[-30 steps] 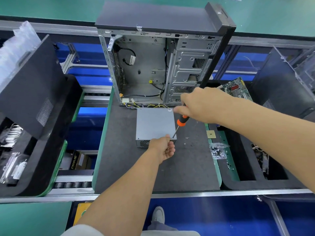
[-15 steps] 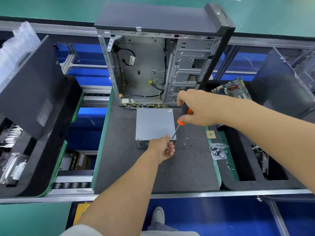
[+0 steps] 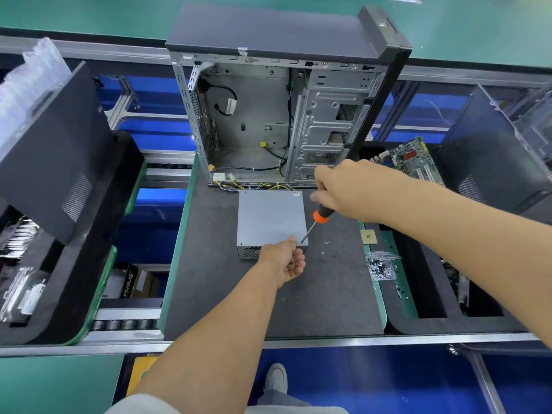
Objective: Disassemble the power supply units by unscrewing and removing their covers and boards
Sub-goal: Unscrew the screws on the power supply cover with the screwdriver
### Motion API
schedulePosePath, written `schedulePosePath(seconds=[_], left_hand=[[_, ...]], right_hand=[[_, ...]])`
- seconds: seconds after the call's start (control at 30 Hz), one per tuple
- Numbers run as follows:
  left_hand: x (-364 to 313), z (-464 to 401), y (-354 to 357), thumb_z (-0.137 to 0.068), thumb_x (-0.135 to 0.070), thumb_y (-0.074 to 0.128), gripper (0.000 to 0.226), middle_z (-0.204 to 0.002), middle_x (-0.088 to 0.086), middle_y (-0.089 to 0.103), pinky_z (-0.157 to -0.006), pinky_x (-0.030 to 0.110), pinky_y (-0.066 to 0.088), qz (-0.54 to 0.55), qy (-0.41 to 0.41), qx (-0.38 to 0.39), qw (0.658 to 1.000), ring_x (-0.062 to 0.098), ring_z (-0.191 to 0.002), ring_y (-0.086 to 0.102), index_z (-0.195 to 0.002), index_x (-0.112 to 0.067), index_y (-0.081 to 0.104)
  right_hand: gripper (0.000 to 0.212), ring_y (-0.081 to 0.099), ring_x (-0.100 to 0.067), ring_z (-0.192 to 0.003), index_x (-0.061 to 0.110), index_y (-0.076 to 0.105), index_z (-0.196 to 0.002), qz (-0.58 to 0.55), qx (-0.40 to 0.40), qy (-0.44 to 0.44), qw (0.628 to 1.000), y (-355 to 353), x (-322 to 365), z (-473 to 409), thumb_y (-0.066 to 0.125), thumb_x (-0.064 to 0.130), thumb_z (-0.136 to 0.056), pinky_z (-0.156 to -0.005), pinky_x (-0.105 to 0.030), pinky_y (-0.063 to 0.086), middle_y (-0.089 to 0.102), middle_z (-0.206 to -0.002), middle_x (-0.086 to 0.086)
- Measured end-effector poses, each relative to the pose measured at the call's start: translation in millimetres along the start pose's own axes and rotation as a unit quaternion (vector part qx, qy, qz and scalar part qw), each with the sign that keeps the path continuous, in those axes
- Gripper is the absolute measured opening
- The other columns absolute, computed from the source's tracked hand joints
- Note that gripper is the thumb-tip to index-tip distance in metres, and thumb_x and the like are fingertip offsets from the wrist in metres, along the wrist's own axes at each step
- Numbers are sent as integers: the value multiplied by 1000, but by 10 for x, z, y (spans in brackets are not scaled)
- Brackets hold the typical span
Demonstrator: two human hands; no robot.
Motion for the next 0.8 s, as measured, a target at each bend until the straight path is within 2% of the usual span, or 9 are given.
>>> schedulePosePath(seconds=[0.1, 0.23, 0.3, 0.37, 0.43, 0.53, 0.67, 0.73, 0.8], left_hand=[[5, -5, -3, -102, -29, 59, 31, -77, 10, 63, -54, 28, 53, -2, 0, 0, 1000, 19, -59, 59, -87, -2, 62], [5, 0, -10, -101, -29, 60, 31, -77, 10, 63, -54, 27, 54, 1, 0, 0, 1000, 19, -59, 59, -87, -2, 62], [4, -1, -8, -101, -29, 60, 31, -76, 10, 63, -53, 27, 54, 1, 0, 0, 1000, 19, -58, 59, -88, -2, 63], [3, -1, -10, -101, -29, 60, 30, -76, 10, 63, -54, 27, 54, 2, 0, 0, 1000, 19, -59, 59, -87, -2, 63], [7, -5, -11, -101, -29, 60, 31, -76, 10, 63, -54, 27, 53, 3, -1, 0, 1000, 19, -59, 59, -86, -2, 62], [8, -2, -12, -101, -29, 60, 30, -76, 10, 63, -52, 27, 53, 3, -2, 2, 1000, 19, -59, 59, -87, -2, 63], [1, 7, -19, -101, -29, 61, 31, -76, 10, 64, -52, 27, 53, 3, -2, 2, 1000, 19, -60, 60, -87, -2, 63], [1, 7, -12, -101, -29, 61, 31, -75, 10, 64, -52, 27, 53, 3, -3, 3, 1000, 19, -59, 60, -86, -2, 63], [4, 15, -9, -101, -29, 60, 31, -75, 10, 63, -52, 26, 54, 3, -2, 2, 1000, 19, -59, 60, -85, -2, 63]], right_hand=[[28, 45, -22, -91, 20, 48, -111, -151, 1, -19, 988, 21, 0, -12, 61, 35, -92, -76, -37, 44, 52, -92, 6], [42, 44, -7, -73, 20, 51, -108, -246, -48, 25, 968, 25, -71, -21, 61, 56, -89, -57, -23, 34, 53, -81, 8], [48, 52, -16, -73, 23, 51, -109, -208, -46, 70, 975, 41, -127, 19, 41, 67, -93, -58, -30, 42, 49, -75, 2], [31, 52, -28, -76, 42, 39, -134, -50, -51, 79, 994, -4, -146, 41, 35, 49, -104, -54, -36, 44, 33, -73, -1], [42, 43, -30, -73, 48, 29, -143, 21, -27, 86, 996, 5, -141, 53, 36, 33, -105, -46, -34, 30, 31, -75, -3], [33, 47, -27, -73, 23, 52, -110, -50, -28, 87, 995, -28, -183, 35, 45, 53, -98, -58, -35, 39, 49, -82, -4], [35, 54, -22, -92, 24, 53, -105, -261, -9, 30, 965, 21, -85, -2, 71, 44, -83, -76, -38, 49, 56, -99, 2], [46, 56, -23, -84, 24, 51, -101, -243, 20, 68, 967, 79, -126, 2, 65, 63, -82, -70, -38, 48, 54, -92, 0], [66, 52, -22, -67, 18, 50, -90, -127, 7, 113, 985, 47, -207, -3, 45, 83, -78, -56, -35, 42, 50, -79, -2]])
Point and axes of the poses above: each hand's wrist, its own z-axis away from the middle knuckle, its own y-axis out of the palm, x = y × z, the point moved 9 cm from there along -z, towards the middle knuckle
